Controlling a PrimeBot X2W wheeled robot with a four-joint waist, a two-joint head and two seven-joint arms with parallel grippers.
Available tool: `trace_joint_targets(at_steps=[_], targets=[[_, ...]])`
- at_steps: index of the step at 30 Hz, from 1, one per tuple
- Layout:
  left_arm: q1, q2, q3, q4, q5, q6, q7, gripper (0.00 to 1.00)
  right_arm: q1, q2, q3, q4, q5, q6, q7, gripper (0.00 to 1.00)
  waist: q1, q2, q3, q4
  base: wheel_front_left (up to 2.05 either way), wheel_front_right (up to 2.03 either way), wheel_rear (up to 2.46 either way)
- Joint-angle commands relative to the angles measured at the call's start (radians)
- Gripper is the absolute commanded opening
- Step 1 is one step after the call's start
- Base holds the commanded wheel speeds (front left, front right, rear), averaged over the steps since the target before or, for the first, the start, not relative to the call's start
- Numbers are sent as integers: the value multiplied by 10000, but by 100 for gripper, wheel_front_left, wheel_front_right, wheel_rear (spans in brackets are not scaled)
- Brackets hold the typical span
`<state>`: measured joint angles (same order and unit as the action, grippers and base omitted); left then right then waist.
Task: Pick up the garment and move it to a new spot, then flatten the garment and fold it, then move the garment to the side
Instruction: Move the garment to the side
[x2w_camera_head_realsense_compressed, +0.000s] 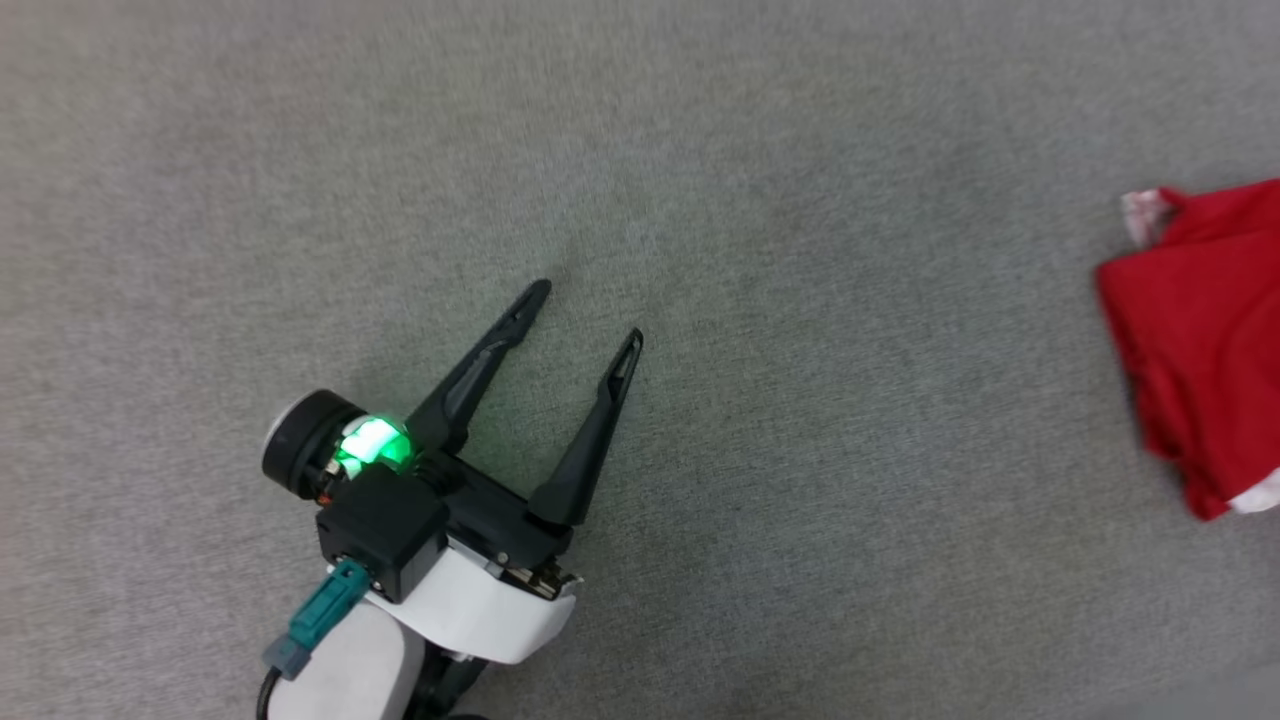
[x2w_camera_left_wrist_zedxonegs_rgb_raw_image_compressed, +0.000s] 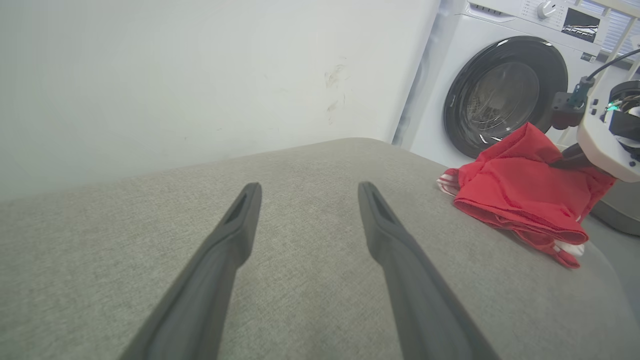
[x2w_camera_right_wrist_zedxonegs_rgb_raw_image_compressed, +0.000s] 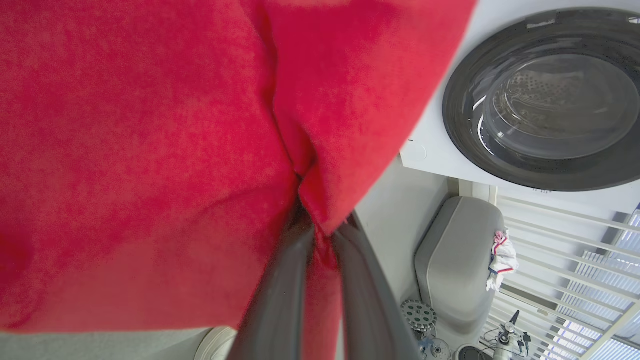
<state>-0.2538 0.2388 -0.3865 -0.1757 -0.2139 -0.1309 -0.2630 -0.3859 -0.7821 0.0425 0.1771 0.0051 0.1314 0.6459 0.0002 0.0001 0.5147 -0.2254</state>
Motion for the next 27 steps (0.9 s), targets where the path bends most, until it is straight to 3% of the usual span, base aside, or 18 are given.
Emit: trace_joint_targets(at_steps=[1, 10, 18, 19, 20, 27], targets=[[-109, 49, -9, -44, 56, 10, -20, 100, -152, 61, -75, 94, -76, -14, -86, 0, -2, -1, 417, -47, 0, 0, 0], [-472, 450, 194, -204, 63, 8, -20, 100, -802, 484, -1635, 2021, -833, -16, -1832, 0, -2, -1, 1197, 318, 0, 0, 0], [-576, 398, 226, -160, -13, 10, -20, 100, -1164, 650, -2388, 2984, -1489, -16, -2190, 0, -2, -1, 1179, 582, 0, 0, 0], [-552, 362, 223, -131, -23, 8, -20, 100, -1169, 694, -2425, 2990, -1558, -16, -2194, 7, -2, -1, 1106, 599, 0, 0, 0], [-523, 314, 236, -111, -31, 8, -20, 100, -1194, 735, -2435, 2918, -1607, -16, -2262, 100, -2, -1, 1016, 611, 0, 0, 0], [-172, -71, 470, 92, -69, 10, -20, 100, -1096, 738, -2258, 2294, -1756, -14, -1996, 100, -2, -1, -126, 721, 0, 0, 0]])
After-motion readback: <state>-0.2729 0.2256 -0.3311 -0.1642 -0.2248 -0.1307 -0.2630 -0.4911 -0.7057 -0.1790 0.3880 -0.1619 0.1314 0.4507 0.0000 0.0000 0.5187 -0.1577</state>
